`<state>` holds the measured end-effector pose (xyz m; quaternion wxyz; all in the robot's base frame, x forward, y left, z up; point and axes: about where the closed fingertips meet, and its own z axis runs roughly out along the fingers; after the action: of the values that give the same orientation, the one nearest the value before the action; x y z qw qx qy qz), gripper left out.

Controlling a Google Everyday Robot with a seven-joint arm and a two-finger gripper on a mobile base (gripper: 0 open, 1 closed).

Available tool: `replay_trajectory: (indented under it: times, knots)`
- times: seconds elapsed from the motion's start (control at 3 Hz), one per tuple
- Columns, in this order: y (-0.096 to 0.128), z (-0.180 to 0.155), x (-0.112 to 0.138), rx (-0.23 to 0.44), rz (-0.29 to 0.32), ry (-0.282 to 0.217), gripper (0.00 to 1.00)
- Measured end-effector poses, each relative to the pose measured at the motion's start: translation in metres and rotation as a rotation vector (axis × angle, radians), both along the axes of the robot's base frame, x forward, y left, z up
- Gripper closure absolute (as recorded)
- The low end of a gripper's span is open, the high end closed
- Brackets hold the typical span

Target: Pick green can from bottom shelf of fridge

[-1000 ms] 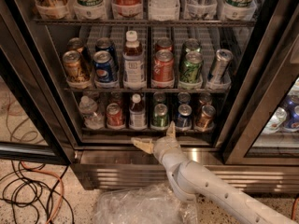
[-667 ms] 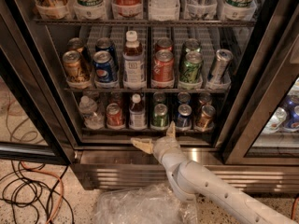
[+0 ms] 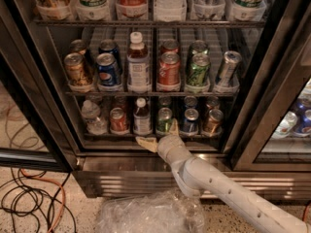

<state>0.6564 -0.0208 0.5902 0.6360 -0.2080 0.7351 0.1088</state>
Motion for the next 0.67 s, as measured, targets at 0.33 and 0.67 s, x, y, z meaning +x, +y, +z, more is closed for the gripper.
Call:
replay_trajectory:
  times: [0.33,0.67]
  knots:
    - [-0.0025,0.0082,0.0342,-0.021,0.019,-0.048,0.00]
    - [-0.0025,0.0082,0.0342,-0.021,0.019,-0.048,0.00]
